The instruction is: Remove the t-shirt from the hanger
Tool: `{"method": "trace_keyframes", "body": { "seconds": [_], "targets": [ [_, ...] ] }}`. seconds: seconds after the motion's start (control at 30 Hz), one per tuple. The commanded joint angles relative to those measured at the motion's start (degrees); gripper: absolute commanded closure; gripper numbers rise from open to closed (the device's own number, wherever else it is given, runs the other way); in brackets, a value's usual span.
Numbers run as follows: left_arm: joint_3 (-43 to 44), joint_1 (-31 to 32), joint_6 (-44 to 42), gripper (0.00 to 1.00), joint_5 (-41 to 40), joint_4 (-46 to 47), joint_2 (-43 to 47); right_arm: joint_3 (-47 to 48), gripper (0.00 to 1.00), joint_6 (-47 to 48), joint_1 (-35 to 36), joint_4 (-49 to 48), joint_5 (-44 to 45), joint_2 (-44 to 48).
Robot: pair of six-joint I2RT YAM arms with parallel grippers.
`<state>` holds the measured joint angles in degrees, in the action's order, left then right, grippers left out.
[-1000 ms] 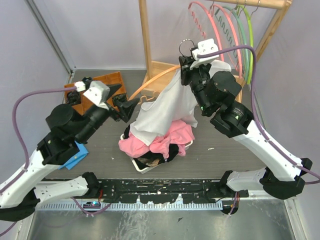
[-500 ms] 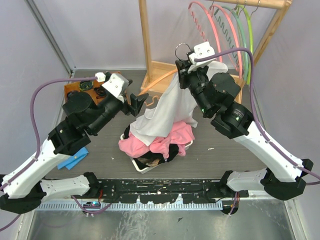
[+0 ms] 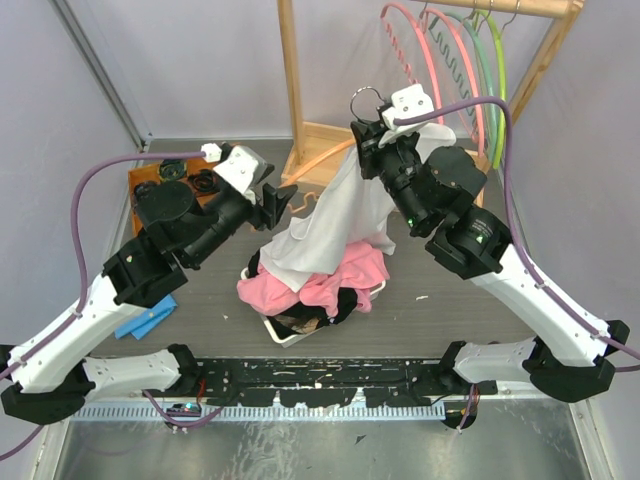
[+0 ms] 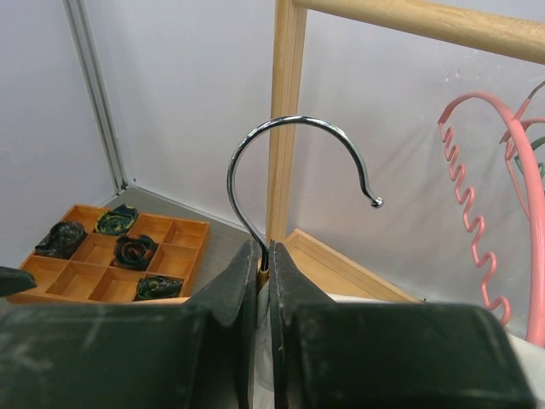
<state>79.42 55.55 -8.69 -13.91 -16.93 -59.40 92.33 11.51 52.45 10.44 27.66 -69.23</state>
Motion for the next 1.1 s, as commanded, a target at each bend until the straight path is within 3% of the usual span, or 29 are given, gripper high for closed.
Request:
{"method": "trace_keyframes", "body": {
  "seconds": [0.0,0.17,0.4,0.6,0.93,1.07],
  "targets": [
    [-1.55,0.02,0.59,0.47,0.60,3.32,1.46,1.48,1.00,-0.52,-0.05,-4.55,-0.90,2.26],
    [-2.09,0.06,0.87,0.66,1.62,4.11,1.79,1.58,0.99,-0.77,-0.06,-4.49,-1.02,2.10],
    [-3.01,0.06,2.44,0.99,4.11,5.14,2.91,2.14,0.99,-1.05,-0.06,-4.25,-1.20,1.53],
    [-3.84,0.05,4.64,1.00,3.30,5.68,5.02,2.65,0.97,-1.46,-0.04,-3.74,-1.12,0.98],
    [-3.85,0.00,1.72,1.00,-5.84,1.79,8.26,3.63,0.65,-3.03,-0.06,-3.04,-1.90,0.90],
    [-3.98,0.06,-0.98,1.00,-10.33,0.41,8.44,3.89,0.60,-3.56,-0.06,-3.14,-2.81,1.25]
  ]
}}
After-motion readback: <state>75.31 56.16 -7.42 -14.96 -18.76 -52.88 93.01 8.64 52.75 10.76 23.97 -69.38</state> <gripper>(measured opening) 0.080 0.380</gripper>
